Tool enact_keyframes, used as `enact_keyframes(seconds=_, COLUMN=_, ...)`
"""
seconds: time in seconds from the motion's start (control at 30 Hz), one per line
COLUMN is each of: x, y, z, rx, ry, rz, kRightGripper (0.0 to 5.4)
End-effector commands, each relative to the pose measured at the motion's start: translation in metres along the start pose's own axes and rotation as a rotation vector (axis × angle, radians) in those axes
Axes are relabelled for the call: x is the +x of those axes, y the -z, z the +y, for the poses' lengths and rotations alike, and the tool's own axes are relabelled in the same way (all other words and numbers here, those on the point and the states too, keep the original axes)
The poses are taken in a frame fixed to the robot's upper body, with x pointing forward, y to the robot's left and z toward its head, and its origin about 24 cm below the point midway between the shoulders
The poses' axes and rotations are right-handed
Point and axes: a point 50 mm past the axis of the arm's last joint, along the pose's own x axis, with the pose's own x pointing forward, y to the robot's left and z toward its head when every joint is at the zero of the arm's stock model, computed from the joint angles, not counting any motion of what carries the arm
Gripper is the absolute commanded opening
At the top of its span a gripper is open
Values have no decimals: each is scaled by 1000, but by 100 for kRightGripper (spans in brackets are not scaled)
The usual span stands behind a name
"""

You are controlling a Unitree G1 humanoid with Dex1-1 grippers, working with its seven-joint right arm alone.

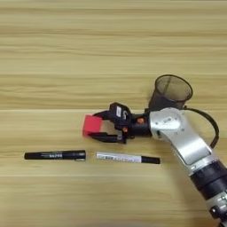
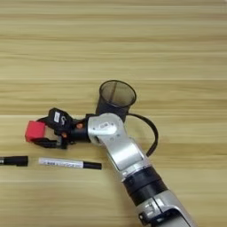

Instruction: Move the objects on the table

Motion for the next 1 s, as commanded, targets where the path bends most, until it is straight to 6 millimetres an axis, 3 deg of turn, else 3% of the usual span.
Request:
enact_keyframes(seconds=0.03, x=17, y=-36, z=-16, rx=-97, ry=35, rz=-94, kRightGripper=234)
enact_keyframes(seconds=0.23, x=40, y=-43, z=-10, rx=-89, ry=-7, rz=-121, kRightGripper=234)
enact_keyframes(seconds=0.57, x=77, y=-33, z=14, rx=-74, ry=-102, rz=-84, kRightGripper=234)
enact_keyframes(seconds=1.0, x=86, y=-20, z=11, rx=-76, ry=-46, rz=-36, kRightGripper=232)
